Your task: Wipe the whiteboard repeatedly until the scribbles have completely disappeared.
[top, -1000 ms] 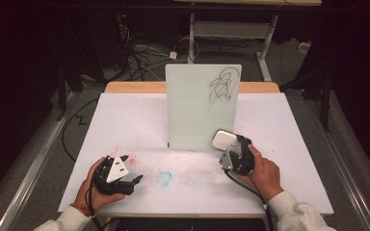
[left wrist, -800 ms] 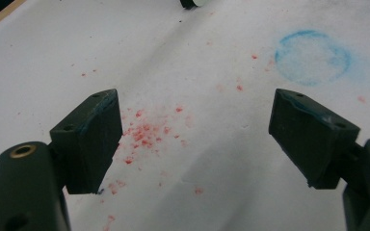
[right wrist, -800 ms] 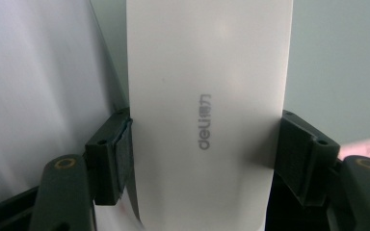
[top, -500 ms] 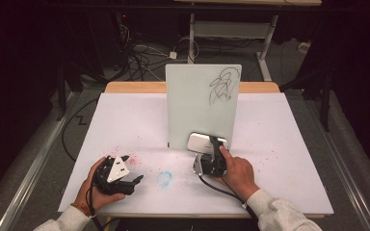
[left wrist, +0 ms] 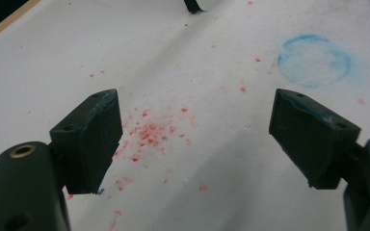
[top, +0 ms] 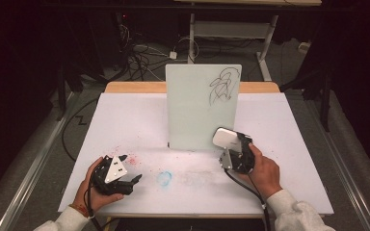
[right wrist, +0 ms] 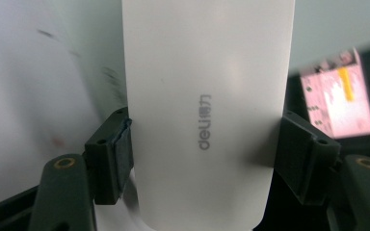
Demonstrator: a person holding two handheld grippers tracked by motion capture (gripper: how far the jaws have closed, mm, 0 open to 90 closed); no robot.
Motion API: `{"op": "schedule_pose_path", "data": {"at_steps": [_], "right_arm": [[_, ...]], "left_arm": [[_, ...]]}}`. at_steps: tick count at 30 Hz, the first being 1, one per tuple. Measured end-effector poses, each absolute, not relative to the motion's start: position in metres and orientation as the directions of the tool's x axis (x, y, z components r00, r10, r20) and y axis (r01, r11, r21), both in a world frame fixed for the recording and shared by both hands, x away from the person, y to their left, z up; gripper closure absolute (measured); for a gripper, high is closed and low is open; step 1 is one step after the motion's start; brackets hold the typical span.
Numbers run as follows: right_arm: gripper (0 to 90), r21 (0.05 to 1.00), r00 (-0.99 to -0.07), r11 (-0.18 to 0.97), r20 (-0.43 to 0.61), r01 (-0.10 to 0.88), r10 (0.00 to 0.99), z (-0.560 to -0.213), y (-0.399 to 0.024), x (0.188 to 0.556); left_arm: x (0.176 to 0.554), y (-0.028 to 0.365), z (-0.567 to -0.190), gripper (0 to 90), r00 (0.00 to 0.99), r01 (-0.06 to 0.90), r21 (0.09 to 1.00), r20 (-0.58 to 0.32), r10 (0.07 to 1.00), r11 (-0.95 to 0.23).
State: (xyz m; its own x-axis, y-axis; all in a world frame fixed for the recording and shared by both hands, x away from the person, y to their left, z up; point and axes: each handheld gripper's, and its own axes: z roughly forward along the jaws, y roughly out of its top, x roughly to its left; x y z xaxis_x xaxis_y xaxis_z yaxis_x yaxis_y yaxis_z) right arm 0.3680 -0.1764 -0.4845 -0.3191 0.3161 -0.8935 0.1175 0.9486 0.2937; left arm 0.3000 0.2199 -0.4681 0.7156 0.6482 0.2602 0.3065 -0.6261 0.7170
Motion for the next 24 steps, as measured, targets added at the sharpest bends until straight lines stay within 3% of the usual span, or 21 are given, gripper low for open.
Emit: {"op": "schedule_pose_path", "data": {"at_steps": [4, 8, 21, 24], "right_arm": [[31.0, 0.360, -0.271, 0.922, -0.882, 0.146, 0.387, -0.473, -0.190, 0.372], [31.0, 0.368, -0.252, 0.919, -0.884, 0.140, 0.393, -0.471, -0.189, 0.372], [31.0, 0.406, -0.316, 0.912, -0.859, 0.063, 0.404, -0.466, -0.153, 0.375], [31.0, 0.456, -0.329, 0.888, -0.831, 0.056, 0.448, -0.460, -0.150, 0.379]], "left_arm": [[0.302, 0.219, -0.469, 18.7, 0.717, 0.307, 0.715, 0.260, 0.647, -0.628], [0.301, 0.218, -0.469, 18.7, 0.719, 0.303, 0.716, 0.261, 0.644, -0.629], [0.302, 0.217, -0.470, 18.7, 0.719, 0.309, 0.715, 0.256, 0.646, -0.627], [0.302, 0.217, -0.470, 18.7, 0.719, 0.308, 0.715, 0.256, 0.646, -0.627]]}}
